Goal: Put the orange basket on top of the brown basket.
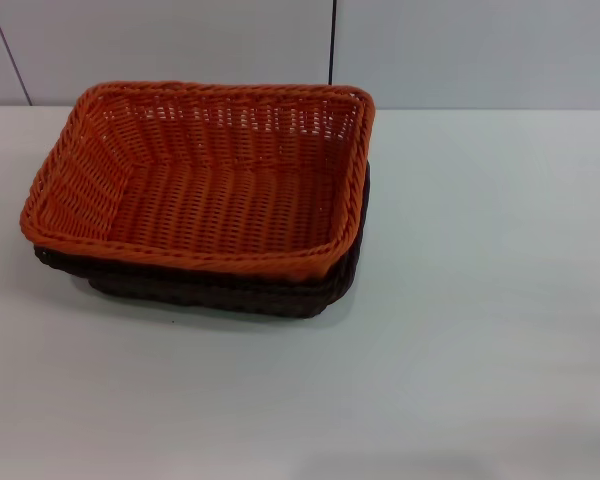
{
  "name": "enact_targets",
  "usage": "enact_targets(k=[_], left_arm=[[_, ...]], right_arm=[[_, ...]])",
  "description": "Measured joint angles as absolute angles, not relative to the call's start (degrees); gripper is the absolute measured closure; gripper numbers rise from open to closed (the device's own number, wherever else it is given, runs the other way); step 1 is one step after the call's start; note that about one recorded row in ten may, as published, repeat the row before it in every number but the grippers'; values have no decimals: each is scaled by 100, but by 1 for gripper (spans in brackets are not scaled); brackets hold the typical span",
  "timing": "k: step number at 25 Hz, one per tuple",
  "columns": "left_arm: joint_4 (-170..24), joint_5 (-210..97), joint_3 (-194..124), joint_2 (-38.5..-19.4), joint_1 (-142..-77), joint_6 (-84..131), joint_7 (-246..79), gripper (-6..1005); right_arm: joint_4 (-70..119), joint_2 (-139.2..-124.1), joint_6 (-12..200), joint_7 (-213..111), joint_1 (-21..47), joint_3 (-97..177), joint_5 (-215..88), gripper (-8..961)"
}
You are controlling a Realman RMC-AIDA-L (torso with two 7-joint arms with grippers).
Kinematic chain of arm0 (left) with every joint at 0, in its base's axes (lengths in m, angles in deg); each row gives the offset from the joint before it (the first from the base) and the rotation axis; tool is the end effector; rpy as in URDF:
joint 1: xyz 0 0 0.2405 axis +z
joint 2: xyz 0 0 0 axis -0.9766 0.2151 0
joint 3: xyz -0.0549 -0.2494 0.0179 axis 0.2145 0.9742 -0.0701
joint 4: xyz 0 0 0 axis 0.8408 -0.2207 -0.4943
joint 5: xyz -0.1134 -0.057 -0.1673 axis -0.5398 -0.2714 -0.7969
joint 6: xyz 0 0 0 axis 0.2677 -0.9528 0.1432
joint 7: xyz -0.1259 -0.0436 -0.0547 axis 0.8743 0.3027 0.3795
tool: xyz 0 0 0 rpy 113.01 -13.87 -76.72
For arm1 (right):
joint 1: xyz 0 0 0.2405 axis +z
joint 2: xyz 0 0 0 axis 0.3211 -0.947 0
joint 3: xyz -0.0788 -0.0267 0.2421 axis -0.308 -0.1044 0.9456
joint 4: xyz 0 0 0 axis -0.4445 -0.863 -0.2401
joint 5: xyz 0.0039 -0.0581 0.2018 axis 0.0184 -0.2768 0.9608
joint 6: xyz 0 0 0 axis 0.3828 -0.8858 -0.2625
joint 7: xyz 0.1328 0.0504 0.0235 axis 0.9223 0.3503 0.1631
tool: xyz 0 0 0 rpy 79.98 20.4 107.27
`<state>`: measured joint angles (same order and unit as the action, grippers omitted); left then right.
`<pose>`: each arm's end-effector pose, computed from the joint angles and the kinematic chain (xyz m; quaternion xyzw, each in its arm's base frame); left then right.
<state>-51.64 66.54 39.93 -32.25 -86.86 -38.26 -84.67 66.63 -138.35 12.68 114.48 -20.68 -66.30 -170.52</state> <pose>-0.3897 0.2652 0.0424 -0.5465 -0.2631 -0.2561 0.7527 0.3483 0.2462 0.0652 -0.4097 0.2645 0.3353 0.8061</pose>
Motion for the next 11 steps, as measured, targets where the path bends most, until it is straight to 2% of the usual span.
enact_targets(k=[5,7,11], left_arm=[[-5385,6635,4235,-3233,-8790,-3676,-8039,214],[-5418,6635,4248,-3234,-8791,-3661,-7990,213],[-5444,6636,4249,-3242,-8754,-3685,-7966,212]], right_arm=[[6621,-13831,1324,11451,-2030,-6798,-16674,217],[6597,-13825,1341,11448,-2028,-6864,-16561,165],[6557,-13828,1341,11416,-2068,-6903,-16526,165]])
